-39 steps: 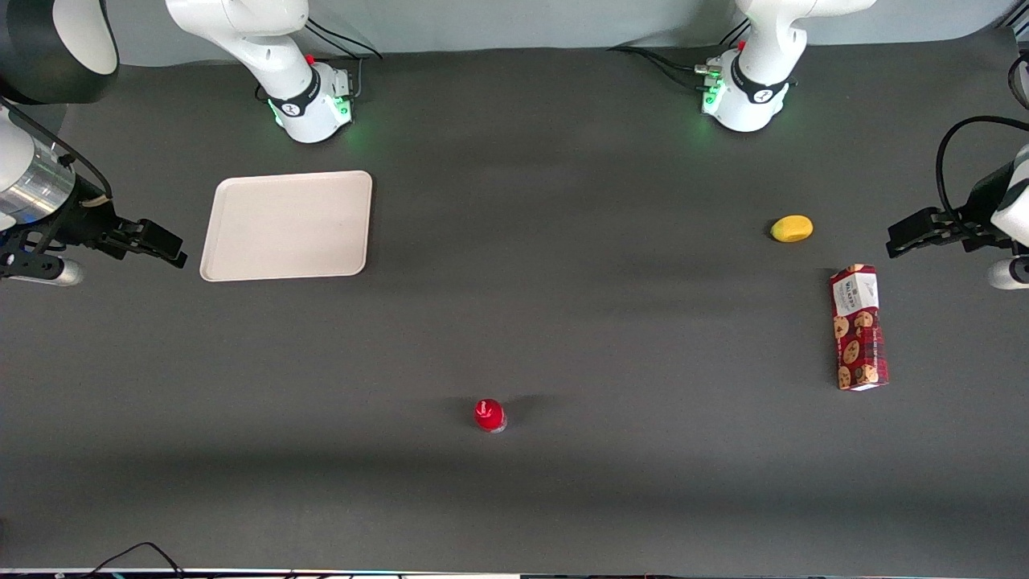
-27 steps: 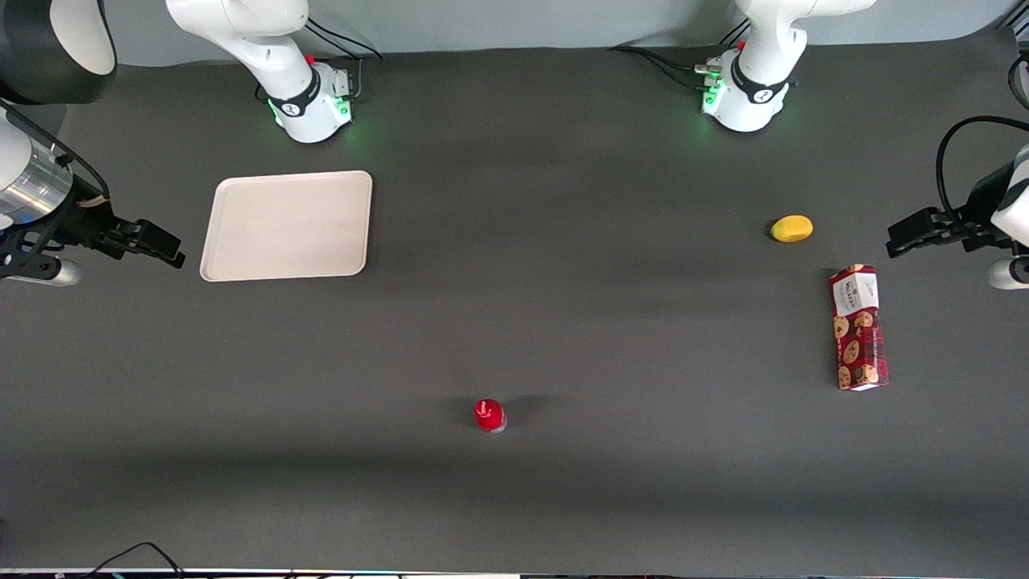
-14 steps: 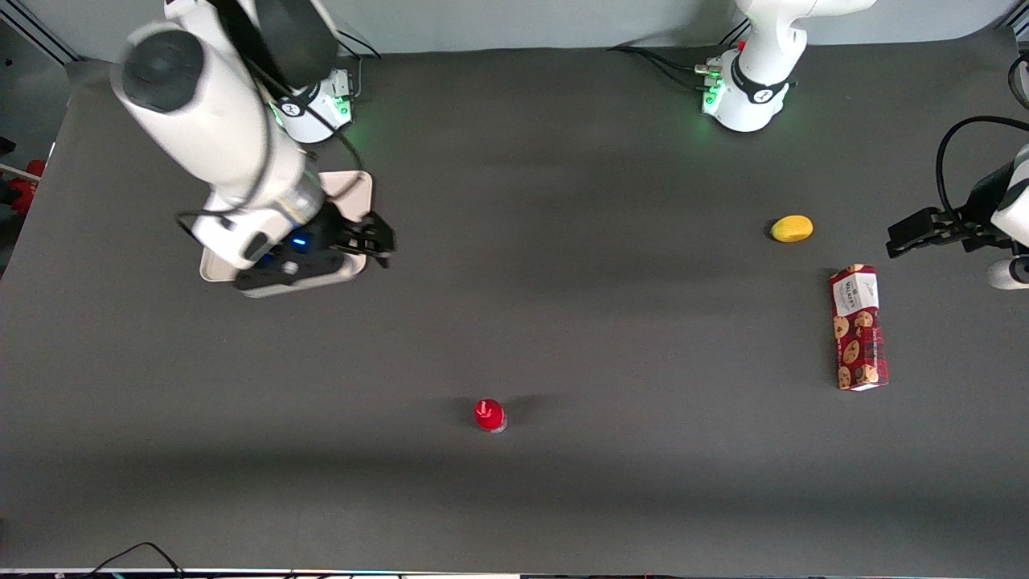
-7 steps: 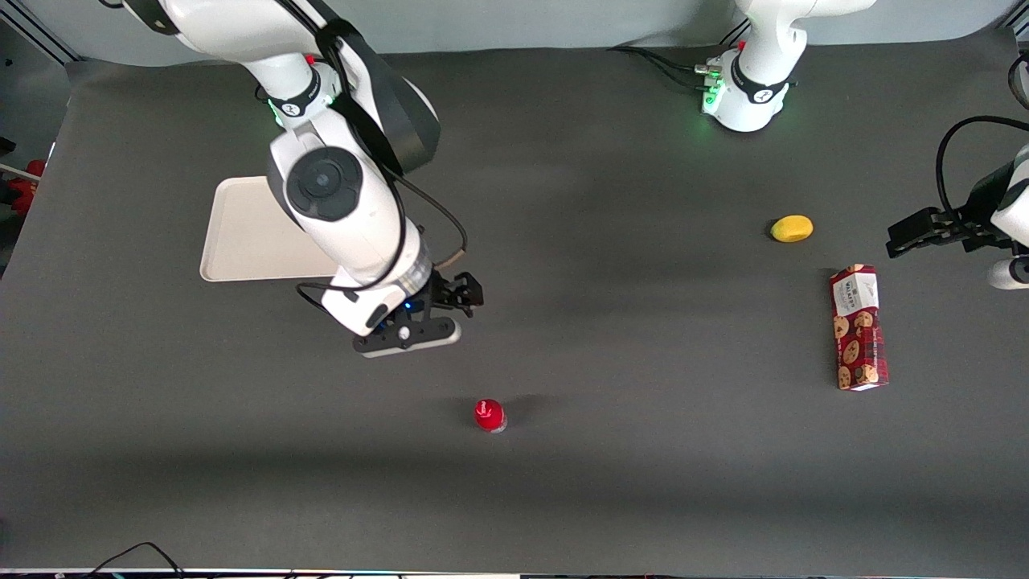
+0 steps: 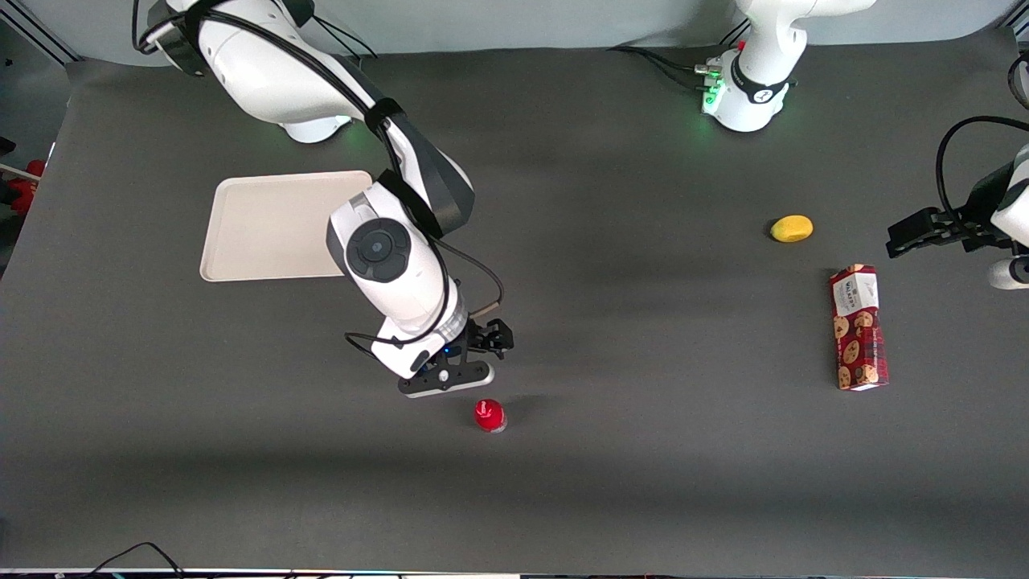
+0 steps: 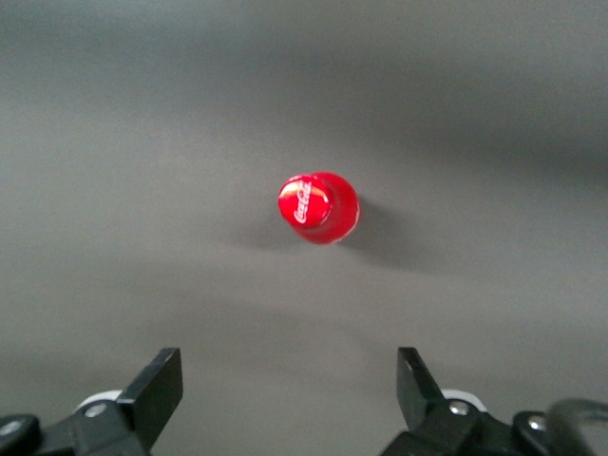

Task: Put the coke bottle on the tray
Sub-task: 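Move the open right gripper over the red Coca-Cola bottle's cap, then lower the right gripper and close it around the bottle's neck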

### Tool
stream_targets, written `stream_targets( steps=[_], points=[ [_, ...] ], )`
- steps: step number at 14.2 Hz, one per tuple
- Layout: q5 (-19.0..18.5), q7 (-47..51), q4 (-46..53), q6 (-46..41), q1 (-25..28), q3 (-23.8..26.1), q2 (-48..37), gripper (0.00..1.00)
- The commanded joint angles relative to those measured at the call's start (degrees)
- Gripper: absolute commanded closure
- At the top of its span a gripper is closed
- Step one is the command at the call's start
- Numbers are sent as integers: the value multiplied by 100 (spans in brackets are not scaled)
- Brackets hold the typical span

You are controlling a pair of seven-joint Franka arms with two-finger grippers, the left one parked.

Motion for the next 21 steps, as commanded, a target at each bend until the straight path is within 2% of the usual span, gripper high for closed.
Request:
stream_targets(
  steps=[1,13,21],
  points=[
    [-66,-120,509,103,82,-211,488,0],
    [-66,-120,1396,315,230,-351,1456,0],
    [-66,-155,1625,253,231,-387,1605,0]
  ],
)
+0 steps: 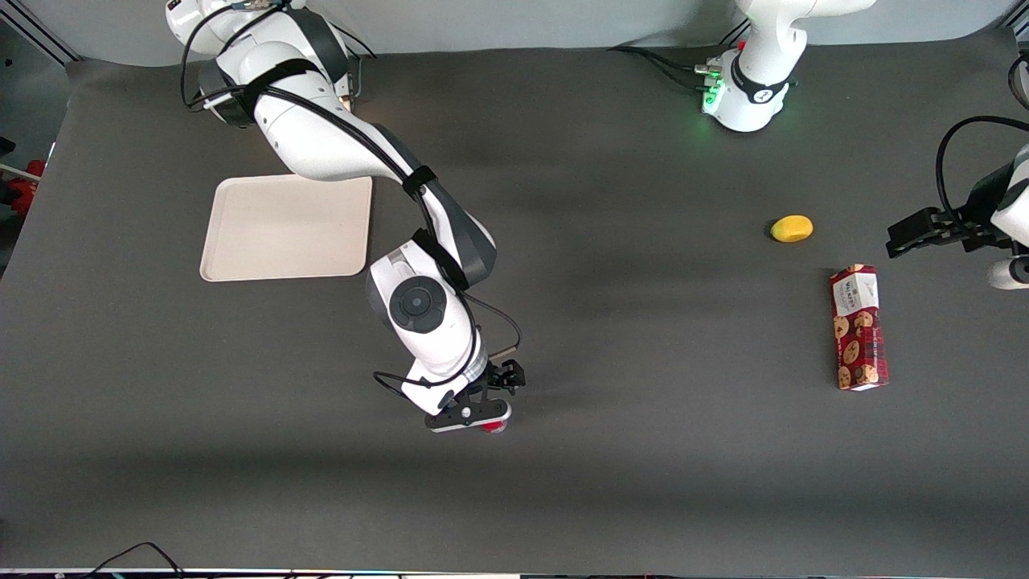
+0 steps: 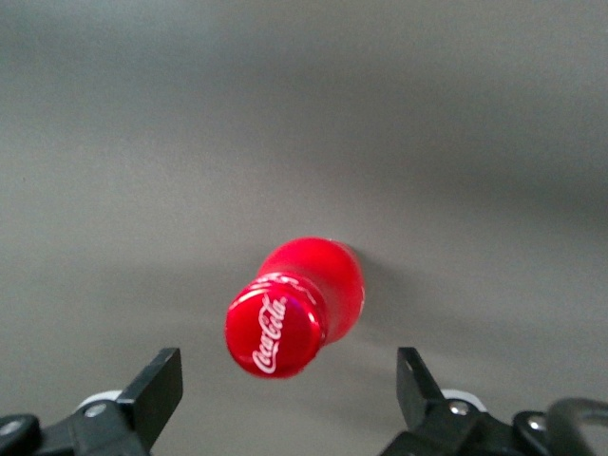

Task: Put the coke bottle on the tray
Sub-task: 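Lower the right gripper and close it around the bottle's neck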

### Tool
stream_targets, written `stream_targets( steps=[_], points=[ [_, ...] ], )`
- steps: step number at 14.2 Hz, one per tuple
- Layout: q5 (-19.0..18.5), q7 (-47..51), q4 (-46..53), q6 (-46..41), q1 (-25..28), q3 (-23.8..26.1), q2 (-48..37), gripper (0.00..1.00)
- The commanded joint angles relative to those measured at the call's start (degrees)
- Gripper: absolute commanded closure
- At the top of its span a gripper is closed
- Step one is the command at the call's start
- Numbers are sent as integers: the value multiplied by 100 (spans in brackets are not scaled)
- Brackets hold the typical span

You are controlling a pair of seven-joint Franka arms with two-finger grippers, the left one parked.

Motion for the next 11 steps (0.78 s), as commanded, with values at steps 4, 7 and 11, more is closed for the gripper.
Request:
stream_targets(
  steps=[4,7,11],
  points=[
    [-41,-173,440,153,65,-249,302,0],
    [-50,-173,449,303,100,-258,363,8],
    [-41,-181,449,347,118,-258,363,31]
  ],
)
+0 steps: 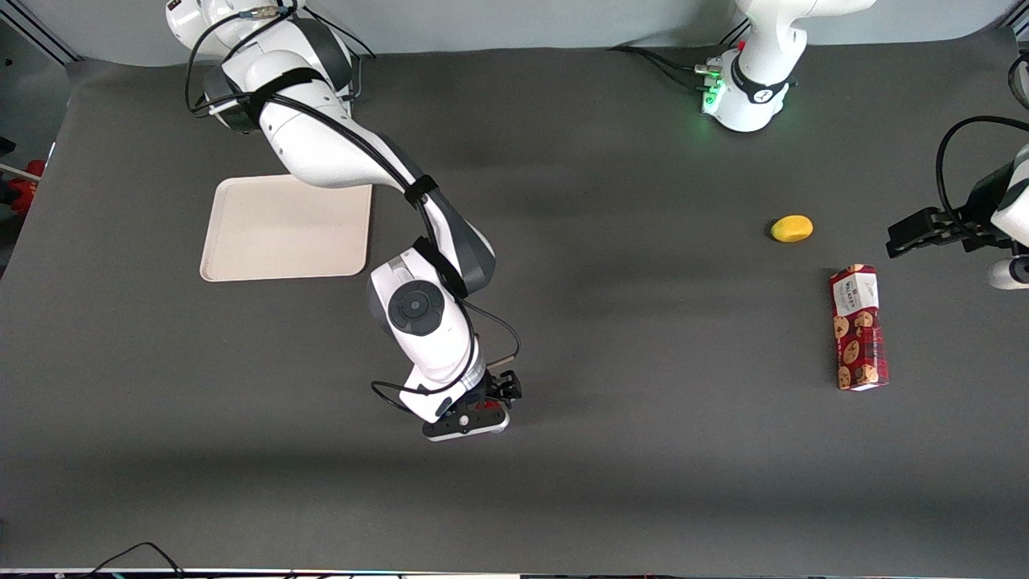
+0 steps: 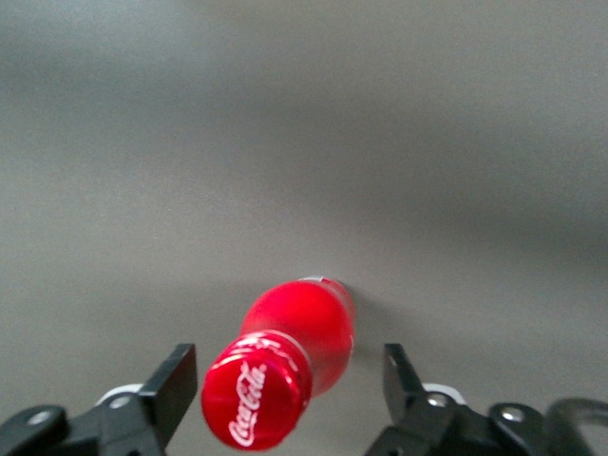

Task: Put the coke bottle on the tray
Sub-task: 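Lower the right gripper and close it around the bottle's neck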

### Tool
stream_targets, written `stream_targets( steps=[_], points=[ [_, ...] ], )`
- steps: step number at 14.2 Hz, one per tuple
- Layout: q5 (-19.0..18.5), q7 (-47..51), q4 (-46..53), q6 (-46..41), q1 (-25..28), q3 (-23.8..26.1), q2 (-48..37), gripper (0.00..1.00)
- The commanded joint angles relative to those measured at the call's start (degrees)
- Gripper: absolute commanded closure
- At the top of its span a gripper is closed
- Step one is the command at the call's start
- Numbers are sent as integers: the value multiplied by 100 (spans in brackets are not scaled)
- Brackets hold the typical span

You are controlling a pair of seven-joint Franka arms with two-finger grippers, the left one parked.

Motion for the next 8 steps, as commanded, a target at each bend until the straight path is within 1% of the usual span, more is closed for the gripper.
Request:
stream_targets(
  steps=[1,2,3,4,5,8],
  points=[
    [-38,-95,265,49,62,-84,146,48],
    [-47,-113,265,49,62,-84,146,73],
    [-47,-261,265,49,62,-84,146,87],
    [-47,-619,265,75,53,-101,146,96],
    [-47,-962,256,110,53,-101,138,100],
    [-47,-1080,238,435,53,-188,129,100]
  ],
)
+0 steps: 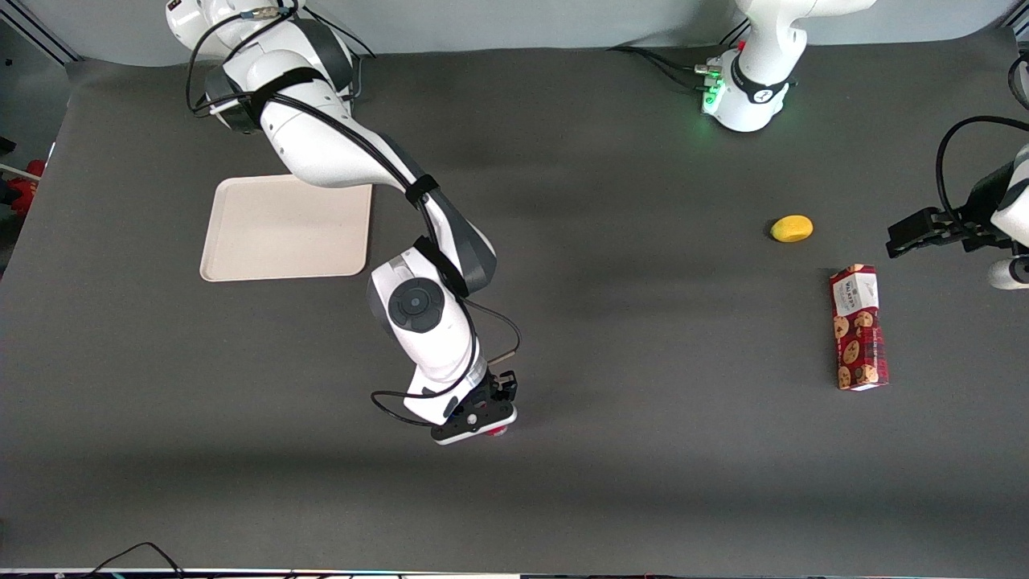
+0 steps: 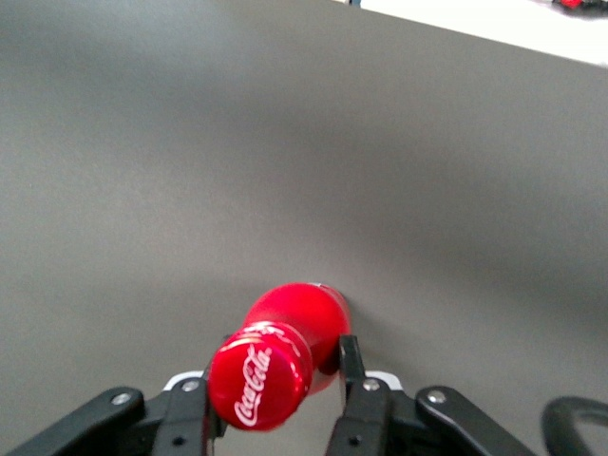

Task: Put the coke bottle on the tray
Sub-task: 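Lower the right gripper and close it around the bottle's neck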

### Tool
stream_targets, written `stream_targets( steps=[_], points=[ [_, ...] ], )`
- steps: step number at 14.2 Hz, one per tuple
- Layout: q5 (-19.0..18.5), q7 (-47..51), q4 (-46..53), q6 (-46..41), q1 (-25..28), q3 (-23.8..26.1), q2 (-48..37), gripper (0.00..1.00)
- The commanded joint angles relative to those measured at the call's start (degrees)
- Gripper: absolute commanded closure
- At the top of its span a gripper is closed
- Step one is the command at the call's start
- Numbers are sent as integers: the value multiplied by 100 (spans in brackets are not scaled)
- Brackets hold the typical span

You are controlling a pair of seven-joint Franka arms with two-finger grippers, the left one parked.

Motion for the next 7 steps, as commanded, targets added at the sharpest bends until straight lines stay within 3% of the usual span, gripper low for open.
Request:
stream_targets(
  steps=[1,7],
  points=[
    [-27,-208,185,154,35,-163,76,100],
    [35,-234,194,-1636,-62,-75,-810,100]
  ],
)
